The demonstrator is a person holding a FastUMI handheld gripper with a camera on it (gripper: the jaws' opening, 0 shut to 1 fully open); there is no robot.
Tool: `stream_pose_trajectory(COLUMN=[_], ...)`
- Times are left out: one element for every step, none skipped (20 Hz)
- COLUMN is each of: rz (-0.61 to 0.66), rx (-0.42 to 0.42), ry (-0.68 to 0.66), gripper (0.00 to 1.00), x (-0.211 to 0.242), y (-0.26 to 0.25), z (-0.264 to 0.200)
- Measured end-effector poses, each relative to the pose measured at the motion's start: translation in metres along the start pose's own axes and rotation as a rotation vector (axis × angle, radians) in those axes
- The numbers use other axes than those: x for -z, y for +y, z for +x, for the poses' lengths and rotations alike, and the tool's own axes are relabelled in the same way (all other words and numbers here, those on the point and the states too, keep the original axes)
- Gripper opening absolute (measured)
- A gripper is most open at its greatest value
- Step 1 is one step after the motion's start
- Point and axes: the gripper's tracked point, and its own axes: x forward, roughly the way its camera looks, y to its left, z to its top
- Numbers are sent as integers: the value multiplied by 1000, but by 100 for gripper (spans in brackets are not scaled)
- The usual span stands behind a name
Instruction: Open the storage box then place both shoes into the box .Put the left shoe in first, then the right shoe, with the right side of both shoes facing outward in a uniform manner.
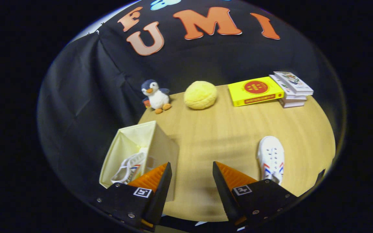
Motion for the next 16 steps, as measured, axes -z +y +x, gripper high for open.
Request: stream_pose_trajectory(rz=[-4, -11, -28, -48, -67, -81, -92, -99, -104, -105, -112, -121, -132, -141, -150, -165], rx=[53, 105, 160, 210, 247, 271, 287, 298, 310, 312, 309, 304, 305, 311, 312, 315], ry=[8, 16, 29, 45, 64, 85, 105, 121, 132, 137, 148, 159, 169, 168, 165, 169], gripper=[78, 78, 78, 78, 78, 78, 75, 74, 72, 71, 70, 69, 67, 66, 63, 61], x=[9, 17, 27, 37, 48, 58, 67, 76, 82, 87, 92, 97, 100, 100, 99, 100], y=[-27, -54, -81, -107, -128, -143, -155, -165, -174, -179, -182, -185, -188, -193, -194, -197], z=[-3, -4, -6, -6, -8, -8, -7, -5, -3, 1, 5, 11, 15, 21, 27, 33])
